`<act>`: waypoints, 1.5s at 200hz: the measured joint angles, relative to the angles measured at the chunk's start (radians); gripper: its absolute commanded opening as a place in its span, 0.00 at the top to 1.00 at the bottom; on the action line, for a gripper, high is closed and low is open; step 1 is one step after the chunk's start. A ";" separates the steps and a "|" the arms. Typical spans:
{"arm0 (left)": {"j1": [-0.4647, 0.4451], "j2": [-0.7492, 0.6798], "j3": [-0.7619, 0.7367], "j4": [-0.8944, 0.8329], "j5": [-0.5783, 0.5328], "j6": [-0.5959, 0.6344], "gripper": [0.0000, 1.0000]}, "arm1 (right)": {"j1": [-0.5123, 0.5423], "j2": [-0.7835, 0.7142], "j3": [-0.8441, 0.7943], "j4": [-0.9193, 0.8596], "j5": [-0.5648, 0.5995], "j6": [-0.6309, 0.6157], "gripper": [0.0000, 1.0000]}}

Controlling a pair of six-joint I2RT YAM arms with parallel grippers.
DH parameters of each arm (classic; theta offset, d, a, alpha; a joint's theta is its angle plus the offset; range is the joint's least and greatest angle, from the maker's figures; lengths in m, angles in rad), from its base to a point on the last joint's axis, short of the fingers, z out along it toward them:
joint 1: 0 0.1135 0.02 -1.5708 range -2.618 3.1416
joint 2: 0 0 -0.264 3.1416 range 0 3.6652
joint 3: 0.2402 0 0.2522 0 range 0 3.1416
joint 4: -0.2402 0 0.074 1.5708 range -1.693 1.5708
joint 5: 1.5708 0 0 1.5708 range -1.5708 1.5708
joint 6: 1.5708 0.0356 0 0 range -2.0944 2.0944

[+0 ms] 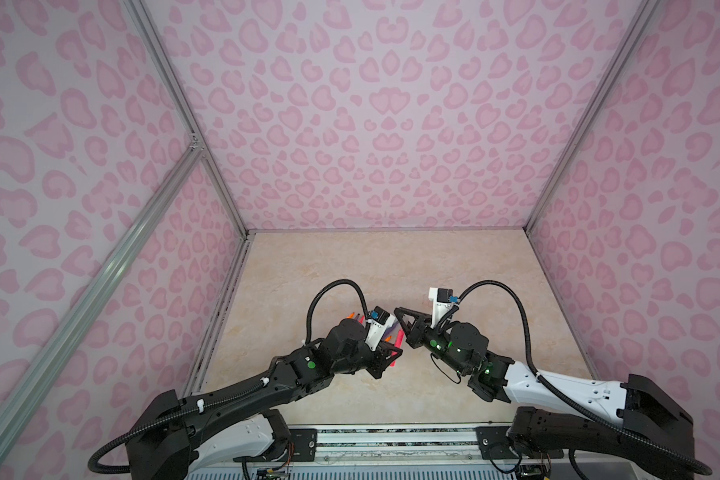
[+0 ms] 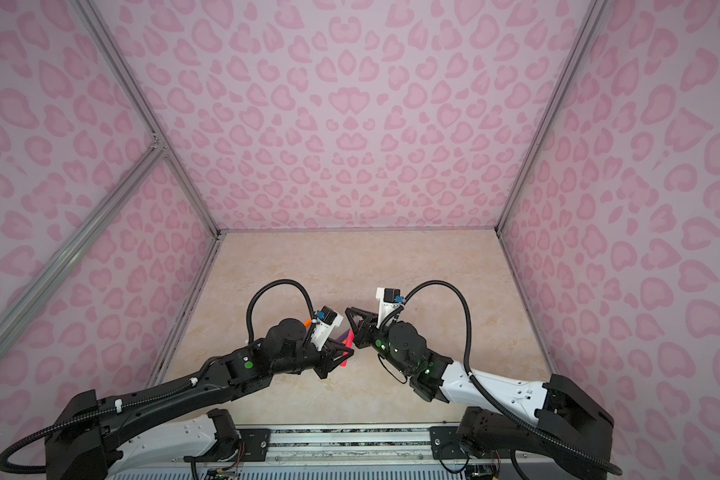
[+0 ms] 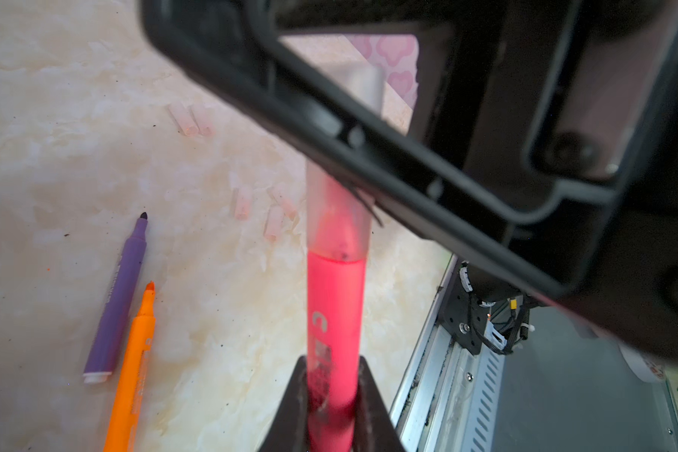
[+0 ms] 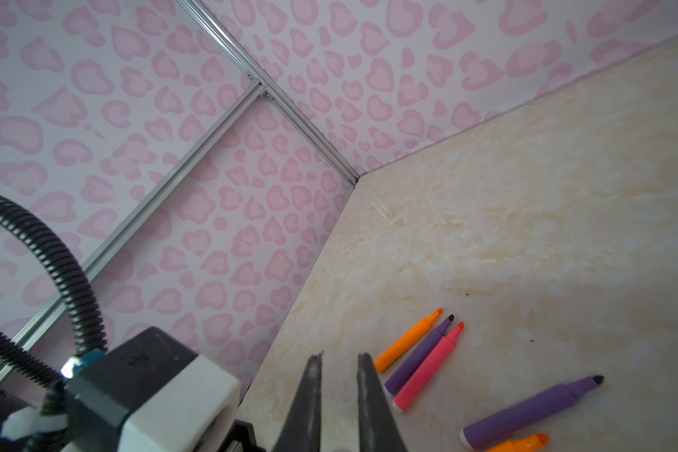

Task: Insert the pens into the pen caps
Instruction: 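Press the cap down onto the marker with the right gripper while the left holds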

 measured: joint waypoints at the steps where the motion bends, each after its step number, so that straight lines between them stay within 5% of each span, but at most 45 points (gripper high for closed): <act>1: 0.000 0.000 0.000 0.000 0.000 0.000 0.96 | 0.000 0.000 0.000 0.000 0.000 0.000 1.00; 96: -0.004 -0.013 0.063 -0.158 -0.195 0.050 0.96 | 0.065 0.072 0.151 -0.228 0.195 0.051 1.00; 211: -0.010 0.005 0.130 -0.339 -0.283 0.068 0.96 | 0.153 0.146 0.187 -0.245 0.345 0.066 1.00; 300: 0.100 -0.086 0.020 -0.216 0.054 0.021 0.96 | 0.155 0.112 0.069 -0.018 0.256 0.005 1.00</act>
